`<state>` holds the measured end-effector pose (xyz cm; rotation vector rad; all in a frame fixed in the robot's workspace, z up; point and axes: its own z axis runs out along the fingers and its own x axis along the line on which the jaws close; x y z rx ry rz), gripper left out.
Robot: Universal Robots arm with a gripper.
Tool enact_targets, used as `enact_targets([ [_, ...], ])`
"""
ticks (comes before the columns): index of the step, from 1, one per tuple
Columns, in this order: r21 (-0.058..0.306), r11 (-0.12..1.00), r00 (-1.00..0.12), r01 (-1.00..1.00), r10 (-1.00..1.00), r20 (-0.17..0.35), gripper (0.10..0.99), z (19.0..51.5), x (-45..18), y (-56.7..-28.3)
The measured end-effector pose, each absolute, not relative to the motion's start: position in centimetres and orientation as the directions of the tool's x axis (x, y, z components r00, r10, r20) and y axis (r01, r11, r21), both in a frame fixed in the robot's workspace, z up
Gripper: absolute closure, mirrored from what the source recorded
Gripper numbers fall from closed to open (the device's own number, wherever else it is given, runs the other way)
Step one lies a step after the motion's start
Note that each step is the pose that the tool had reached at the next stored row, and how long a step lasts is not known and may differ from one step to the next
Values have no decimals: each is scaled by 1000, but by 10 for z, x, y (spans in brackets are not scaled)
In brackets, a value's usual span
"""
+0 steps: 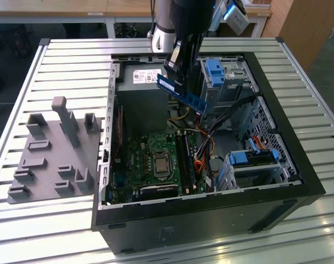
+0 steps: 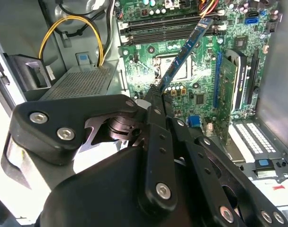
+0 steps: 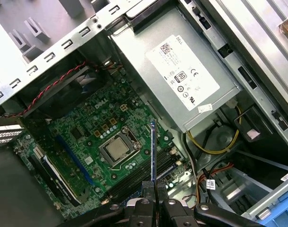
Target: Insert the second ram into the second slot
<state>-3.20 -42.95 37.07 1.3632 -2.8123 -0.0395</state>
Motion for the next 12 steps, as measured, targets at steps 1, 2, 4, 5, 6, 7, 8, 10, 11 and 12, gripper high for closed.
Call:
enact_targets([
  [1, 30, 621, -621, -783, -784, 3, 957, 371, -32, -430],
  [2, 30, 621, -622, -783, -783, 4, 957, 371, -32, -431],
  [4, 30, 622, -622, -783, -783, 4, 957, 371, -32, -432],
  [5, 30, 622, -622, -783, -783, 4, 957, 371, -32, -433],
  [6, 30, 622, -622, -783, -783, 4, 957, 371, -32, -433],
  [7, 30, 622, -622, -783, -783, 4, 957, 371, -32, -434],
  [8, 30, 622, -622, -783, -783, 4, 957, 371, -32, -435],
  [10, 30, 622, -622, -783, -783, 4, 957, 371, -32, -437],
  [11, 30, 622, -622, -783, -783, 4, 957, 370, -32, -438],
  [12, 30, 622, -622, -783, -783, 4, 957, 370, -32, -438],
])
